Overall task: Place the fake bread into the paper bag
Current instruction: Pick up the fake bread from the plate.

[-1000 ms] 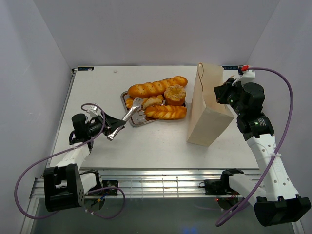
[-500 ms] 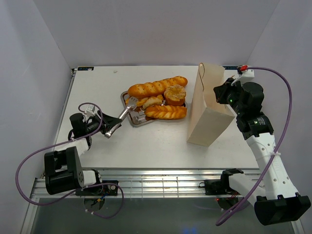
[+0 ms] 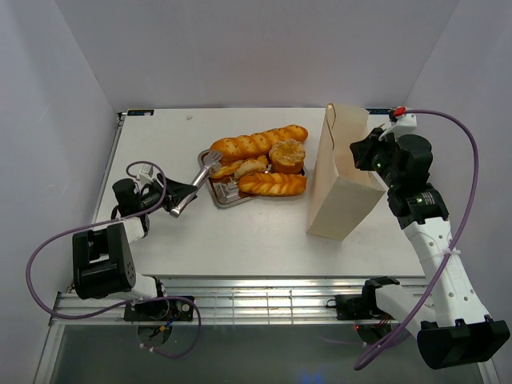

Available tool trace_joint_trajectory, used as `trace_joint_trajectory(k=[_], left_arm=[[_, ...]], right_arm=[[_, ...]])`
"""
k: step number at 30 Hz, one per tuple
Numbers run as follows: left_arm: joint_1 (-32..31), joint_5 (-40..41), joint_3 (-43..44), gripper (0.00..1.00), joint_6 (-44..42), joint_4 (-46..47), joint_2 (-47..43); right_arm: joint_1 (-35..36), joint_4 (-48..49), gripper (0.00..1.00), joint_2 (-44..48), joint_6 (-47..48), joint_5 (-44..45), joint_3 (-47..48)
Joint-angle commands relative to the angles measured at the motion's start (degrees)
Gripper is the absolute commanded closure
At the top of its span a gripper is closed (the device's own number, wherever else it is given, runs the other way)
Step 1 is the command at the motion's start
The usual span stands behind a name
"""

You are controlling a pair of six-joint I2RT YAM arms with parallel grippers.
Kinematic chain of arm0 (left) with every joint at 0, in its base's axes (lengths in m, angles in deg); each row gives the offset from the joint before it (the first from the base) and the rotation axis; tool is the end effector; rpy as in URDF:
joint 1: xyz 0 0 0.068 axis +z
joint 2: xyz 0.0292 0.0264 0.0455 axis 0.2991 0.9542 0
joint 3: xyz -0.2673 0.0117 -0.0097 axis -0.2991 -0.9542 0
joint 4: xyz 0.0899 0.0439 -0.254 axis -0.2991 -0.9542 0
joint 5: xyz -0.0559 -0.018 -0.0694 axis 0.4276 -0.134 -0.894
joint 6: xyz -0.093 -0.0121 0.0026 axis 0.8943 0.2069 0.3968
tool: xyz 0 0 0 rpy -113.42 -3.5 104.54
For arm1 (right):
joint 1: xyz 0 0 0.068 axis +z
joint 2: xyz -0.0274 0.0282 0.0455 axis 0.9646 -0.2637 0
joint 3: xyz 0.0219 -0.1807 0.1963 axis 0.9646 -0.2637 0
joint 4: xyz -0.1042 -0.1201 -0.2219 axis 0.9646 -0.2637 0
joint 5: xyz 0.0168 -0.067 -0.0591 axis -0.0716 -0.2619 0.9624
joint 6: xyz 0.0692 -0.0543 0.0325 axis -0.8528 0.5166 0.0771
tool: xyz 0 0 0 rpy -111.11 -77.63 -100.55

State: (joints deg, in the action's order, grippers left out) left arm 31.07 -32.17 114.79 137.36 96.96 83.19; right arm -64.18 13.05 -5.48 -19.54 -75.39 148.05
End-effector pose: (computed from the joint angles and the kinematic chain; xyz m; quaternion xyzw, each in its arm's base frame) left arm 0.2897 -0.0049 0.1420 -0.2503 0.7366 -0.5797 0.2422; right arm 0.2712 0.0533 0.3903 0.0252 0.7578 0.1616 0.6316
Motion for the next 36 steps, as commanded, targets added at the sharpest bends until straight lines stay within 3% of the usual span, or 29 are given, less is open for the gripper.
trace_joint_trajectory(k=[1,36], left_arm=[[0.3,-1.6,2.5,0.45,0.9,3.7,1.4],[-0.8,-0.9,6.5,0.41,3.7,7.6,10.6]], right_arm=[[0.1,1.1,0.92,0.0,1.1,-0.2,1.6],[0.1,2.3,0.92,0.1,0.7,0.0,0.9]])
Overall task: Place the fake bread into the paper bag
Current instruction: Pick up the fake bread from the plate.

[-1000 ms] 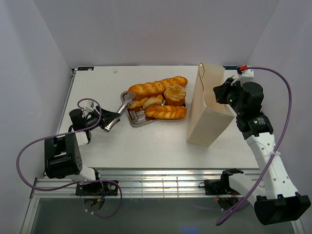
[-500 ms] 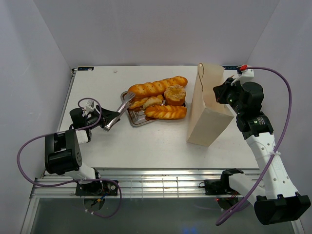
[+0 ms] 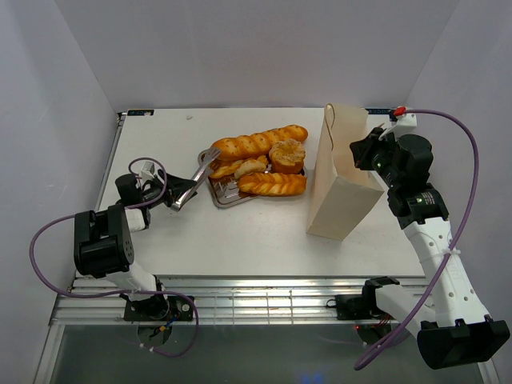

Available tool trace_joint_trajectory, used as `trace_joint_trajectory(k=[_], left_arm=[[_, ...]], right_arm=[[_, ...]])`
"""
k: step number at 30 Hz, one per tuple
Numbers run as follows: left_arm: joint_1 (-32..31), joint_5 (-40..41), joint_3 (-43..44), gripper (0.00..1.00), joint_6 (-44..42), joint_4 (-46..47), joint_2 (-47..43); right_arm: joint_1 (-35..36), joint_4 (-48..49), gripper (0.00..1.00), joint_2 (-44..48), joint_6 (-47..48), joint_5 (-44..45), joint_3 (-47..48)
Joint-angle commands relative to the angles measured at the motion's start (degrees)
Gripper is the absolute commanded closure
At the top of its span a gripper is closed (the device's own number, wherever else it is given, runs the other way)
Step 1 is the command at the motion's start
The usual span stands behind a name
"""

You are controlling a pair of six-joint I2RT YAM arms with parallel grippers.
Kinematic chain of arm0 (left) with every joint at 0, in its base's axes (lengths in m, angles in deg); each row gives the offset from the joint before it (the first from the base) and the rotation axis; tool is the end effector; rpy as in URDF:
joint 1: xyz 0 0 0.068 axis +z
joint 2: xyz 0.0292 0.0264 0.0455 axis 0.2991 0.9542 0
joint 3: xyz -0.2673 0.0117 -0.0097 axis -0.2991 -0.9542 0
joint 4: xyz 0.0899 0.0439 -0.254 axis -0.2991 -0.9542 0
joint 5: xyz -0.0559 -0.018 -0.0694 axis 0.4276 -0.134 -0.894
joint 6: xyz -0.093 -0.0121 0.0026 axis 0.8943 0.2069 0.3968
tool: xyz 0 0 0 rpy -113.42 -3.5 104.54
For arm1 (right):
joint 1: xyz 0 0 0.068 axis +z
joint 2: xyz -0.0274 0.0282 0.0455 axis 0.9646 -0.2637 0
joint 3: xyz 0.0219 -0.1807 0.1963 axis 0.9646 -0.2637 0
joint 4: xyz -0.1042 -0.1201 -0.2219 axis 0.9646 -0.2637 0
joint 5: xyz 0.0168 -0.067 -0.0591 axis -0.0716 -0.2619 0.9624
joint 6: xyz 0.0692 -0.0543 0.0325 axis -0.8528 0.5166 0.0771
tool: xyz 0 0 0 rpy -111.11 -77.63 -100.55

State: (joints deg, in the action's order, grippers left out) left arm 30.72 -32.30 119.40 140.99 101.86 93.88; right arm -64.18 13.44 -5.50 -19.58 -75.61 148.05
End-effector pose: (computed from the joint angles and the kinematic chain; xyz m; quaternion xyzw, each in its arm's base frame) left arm 0.3159 -0.0005 0.1233 -0.2770 0.7299 -0.5874 0.2133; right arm 0.2714 0.0537 0.3913 0.0240 0.7557 0.1638 0.6336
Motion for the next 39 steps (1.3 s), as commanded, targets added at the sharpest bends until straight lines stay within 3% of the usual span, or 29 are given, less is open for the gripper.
trace_joint_trajectory(k=[1,39], left_arm=[[-0.6,-0.9,1.8,0.41,0.1,2.9,0.1],[-4.8,0.4,8.3,0.4,2.5,7.9,9.5]], right_arm=[[0.1,1.9,0.92,0.1,0.7,0.2,1.0],[0.1,2.0,0.92,-0.5,0.6,0.2,0.8]])
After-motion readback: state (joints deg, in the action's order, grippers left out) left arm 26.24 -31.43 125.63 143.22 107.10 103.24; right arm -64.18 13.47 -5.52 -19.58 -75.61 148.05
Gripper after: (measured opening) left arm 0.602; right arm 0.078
